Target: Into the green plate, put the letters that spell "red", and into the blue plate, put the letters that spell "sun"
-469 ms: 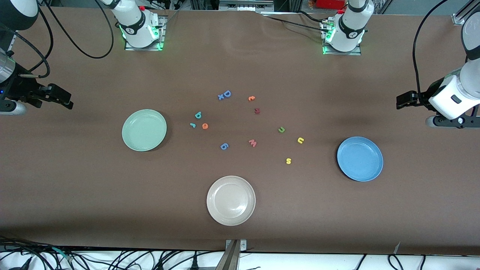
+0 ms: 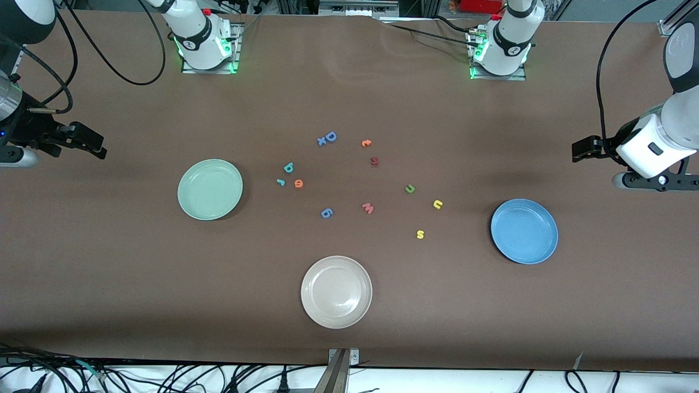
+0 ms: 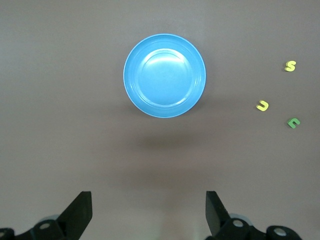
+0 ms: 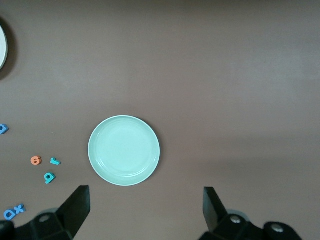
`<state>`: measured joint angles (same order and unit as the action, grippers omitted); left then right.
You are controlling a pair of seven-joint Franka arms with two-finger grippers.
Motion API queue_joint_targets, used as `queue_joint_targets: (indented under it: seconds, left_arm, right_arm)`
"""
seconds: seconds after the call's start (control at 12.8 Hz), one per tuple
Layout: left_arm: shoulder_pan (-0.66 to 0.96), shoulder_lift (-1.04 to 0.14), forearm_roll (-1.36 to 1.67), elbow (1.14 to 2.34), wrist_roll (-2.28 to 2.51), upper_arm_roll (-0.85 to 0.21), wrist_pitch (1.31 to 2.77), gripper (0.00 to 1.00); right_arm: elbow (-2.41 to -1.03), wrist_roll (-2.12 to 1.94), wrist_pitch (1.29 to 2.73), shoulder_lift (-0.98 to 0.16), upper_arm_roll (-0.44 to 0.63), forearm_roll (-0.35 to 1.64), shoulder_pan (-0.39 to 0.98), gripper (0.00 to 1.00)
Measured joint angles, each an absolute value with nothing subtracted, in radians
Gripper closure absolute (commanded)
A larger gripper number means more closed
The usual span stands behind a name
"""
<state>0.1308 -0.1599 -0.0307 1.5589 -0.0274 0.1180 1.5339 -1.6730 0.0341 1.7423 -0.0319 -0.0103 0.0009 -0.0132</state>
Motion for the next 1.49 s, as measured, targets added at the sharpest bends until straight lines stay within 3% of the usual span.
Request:
queue_joint_targets:
  seconds: [1.49]
  left_arm:
    - [0.120, -0.162, -0.004, 1.553, -0.029, 0.129, 1.534, 0.00]
  right_arm:
    - [-1.673, 0.036, 1.742, -0.066, -0.011, 0.001, -0.013, 0.00]
